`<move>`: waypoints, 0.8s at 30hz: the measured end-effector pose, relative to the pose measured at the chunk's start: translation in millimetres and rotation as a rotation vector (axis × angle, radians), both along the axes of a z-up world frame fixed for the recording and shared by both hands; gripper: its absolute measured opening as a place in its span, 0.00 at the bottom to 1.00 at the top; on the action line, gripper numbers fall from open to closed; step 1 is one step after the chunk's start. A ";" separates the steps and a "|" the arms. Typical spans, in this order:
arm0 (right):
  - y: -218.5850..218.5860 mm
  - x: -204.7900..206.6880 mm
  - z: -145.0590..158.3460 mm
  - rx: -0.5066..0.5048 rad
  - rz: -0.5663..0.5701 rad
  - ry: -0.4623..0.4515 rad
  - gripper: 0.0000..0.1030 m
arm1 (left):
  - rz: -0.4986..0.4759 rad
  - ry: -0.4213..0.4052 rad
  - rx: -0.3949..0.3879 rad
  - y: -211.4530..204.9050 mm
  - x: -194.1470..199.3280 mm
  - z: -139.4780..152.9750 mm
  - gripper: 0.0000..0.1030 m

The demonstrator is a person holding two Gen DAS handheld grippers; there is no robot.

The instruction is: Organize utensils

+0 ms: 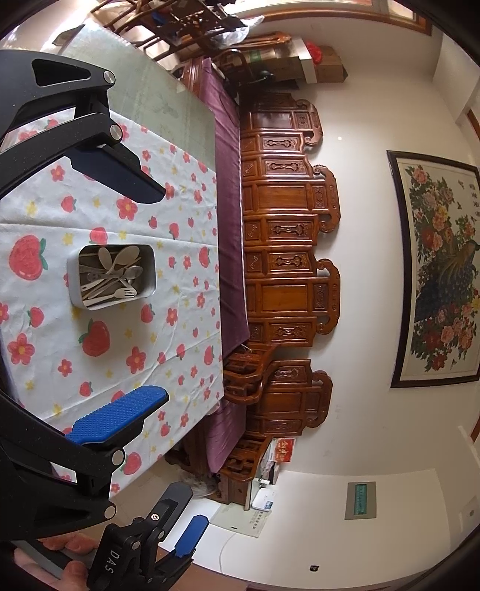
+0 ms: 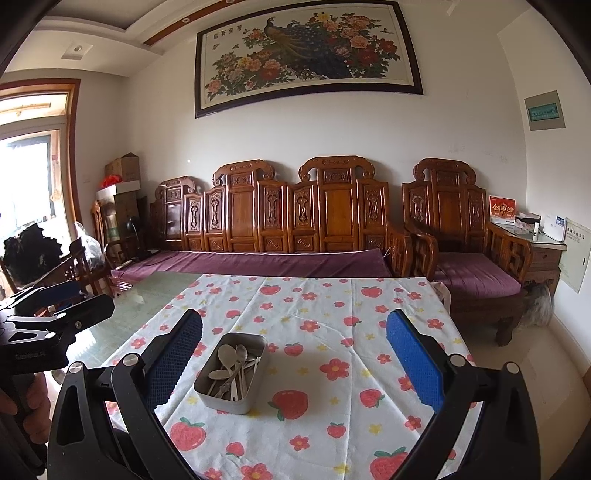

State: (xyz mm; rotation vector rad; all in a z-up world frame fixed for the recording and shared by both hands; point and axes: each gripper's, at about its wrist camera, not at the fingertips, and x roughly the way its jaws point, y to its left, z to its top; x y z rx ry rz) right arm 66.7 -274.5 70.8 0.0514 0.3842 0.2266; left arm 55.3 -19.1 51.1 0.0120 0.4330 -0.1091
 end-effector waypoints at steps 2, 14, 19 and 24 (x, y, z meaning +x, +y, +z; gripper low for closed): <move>0.7 0.3 -0.5 -0.001 -0.001 -0.001 0.98 | 0.000 0.000 0.001 -0.4 2.0 -1.4 0.93; 0.4 0.9 -1.7 -0.001 0.000 0.001 0.98 | -0.002 0.009 0.003 0.3 3.3 -6.9 0.93; 0.5 1.3 -2.5 -0.001 -0.002 0.001 0.98 | -0.006 0.011 0.008 -0.3 3.3 -8.0 0.93; 0.7 1.4 -3.5 -0.001 0.001 0.002 0.98 | -0.005 0.009 0.007 -0.2 3.1 -8.2 0.93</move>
